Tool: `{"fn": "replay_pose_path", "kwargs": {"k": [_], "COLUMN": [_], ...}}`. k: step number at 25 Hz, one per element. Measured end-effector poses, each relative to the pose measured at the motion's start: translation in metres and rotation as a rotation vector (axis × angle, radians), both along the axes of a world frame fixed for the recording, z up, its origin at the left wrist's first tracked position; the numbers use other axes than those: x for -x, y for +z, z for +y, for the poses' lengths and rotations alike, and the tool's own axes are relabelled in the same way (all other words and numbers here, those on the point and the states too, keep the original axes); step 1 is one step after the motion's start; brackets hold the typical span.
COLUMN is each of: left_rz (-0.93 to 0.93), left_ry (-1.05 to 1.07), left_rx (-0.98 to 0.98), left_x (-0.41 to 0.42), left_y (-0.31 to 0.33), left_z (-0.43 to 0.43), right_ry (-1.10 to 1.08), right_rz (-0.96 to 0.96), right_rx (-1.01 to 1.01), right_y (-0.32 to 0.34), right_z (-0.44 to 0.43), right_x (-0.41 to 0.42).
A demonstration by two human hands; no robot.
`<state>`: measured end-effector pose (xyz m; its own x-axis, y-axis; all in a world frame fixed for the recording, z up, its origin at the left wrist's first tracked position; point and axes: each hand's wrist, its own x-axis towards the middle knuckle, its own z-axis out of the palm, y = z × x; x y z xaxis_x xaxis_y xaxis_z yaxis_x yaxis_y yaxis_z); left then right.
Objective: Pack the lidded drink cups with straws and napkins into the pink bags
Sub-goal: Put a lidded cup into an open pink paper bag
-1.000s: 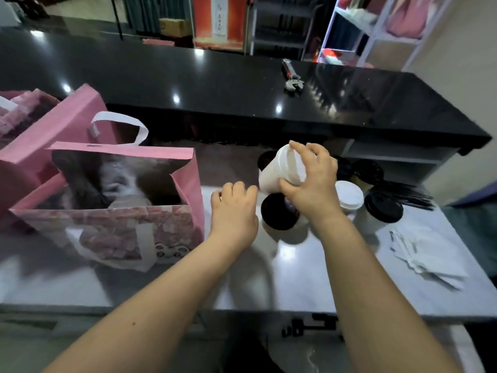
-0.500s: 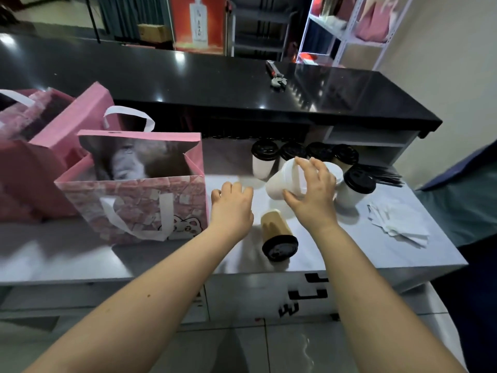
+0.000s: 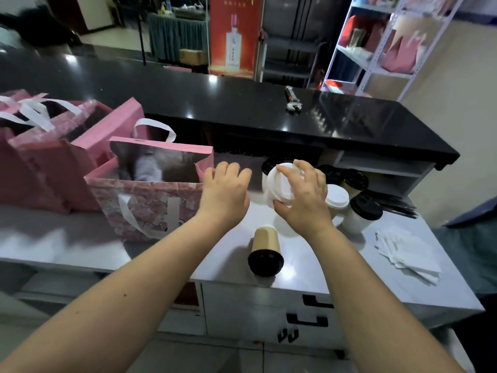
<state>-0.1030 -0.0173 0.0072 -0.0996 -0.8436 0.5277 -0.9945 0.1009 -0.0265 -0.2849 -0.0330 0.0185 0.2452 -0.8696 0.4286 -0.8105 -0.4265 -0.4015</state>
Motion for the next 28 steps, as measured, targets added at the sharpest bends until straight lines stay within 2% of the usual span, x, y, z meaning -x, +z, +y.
{"fn": "replay_pose_path", "kwargs": {"k": [6, 9, 12, 16, 19, 22, 24, 28], "left_rz": [0.216, 0.191, 0.227, 0.281, 0.243, 0.181, 0.120, 0.064], "left_ry": [0.157, 0.150, 0.113, -0.096, -0.298, -0.345, -0.326, -0.311], "left_rx": [0.026, -0.099, -0.334, -0.531, -0.534, -0.506, -0.523, -0.649], "left_x": [-0.090, -0.140, -0.189, -0.229, -0.240, -0.245, -0.246, -0.247], "left_y": [0.048, 0.048, 0.043, 0.037, 0.036, 0.025, 0.021, 0.029], "left_z": [0.013, 0.014, 0.000, -0.027, -0.040, -0.048, -0.054, -0.052], "right_ry": [0.133, 0.170, 0.169, 0.136, 0.038, -0.012, -0.025, 0.039], "right_rz": [-0.074, -0.089, -0.132, -0.130, -0.142, -0.151, -0.073, 0.276], "right_rx": [0.101, 0.130, 0.106, -0.002, 0.048, 0.089, 0.007, -0.196], "right_y": [0.048, 0.063, 0.073, 0.070, 0.062, 0.065, 0.067, 0.042], "right_z": [-0.001, -0.001, -0.006, -0.011, -0.010, -0.006, -0.007, -0.012], "right_x": [-0.057, -0.092, -0.138, -0.202, -0.231, -0.240, -0.241, -0.249]}}
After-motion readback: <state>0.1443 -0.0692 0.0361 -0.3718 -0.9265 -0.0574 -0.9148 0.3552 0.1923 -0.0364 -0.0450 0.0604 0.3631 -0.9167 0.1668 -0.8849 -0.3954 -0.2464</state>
